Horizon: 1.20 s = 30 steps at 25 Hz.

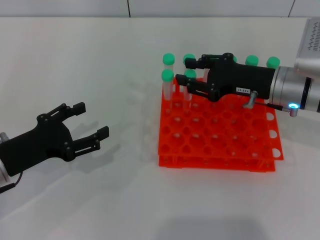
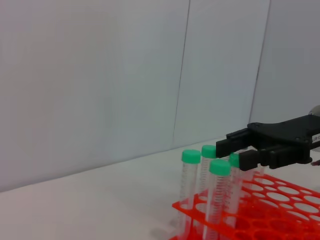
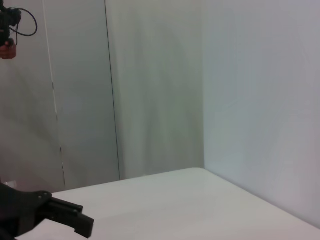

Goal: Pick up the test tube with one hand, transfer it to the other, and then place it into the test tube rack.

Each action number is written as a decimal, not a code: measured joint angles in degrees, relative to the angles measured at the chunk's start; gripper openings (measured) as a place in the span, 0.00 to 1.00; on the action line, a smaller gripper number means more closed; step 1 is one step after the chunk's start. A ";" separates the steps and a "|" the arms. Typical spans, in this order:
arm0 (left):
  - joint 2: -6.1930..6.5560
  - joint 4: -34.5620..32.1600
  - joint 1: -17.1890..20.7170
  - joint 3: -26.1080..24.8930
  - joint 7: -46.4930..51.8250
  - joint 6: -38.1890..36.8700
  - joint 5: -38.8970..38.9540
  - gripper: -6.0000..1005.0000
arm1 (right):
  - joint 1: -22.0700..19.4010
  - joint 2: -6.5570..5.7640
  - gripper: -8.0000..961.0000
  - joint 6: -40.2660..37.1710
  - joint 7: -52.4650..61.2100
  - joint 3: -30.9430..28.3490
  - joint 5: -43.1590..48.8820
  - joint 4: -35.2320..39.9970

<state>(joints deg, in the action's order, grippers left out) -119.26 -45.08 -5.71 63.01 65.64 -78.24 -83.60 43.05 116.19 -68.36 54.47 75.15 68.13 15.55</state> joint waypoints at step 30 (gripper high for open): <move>6.27 1.84 -16.27 -1.48 14.13 -13.22 -13.69 0.89 | -18.52 -11.55 0.92 -22.05 9.14 -9.27 16.32 14.09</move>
<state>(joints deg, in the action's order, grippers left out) -112.99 -43.25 -21.98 61.53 79.77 -91.46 -97.29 24.53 104.64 -90.41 63.61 65.89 84.45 29.64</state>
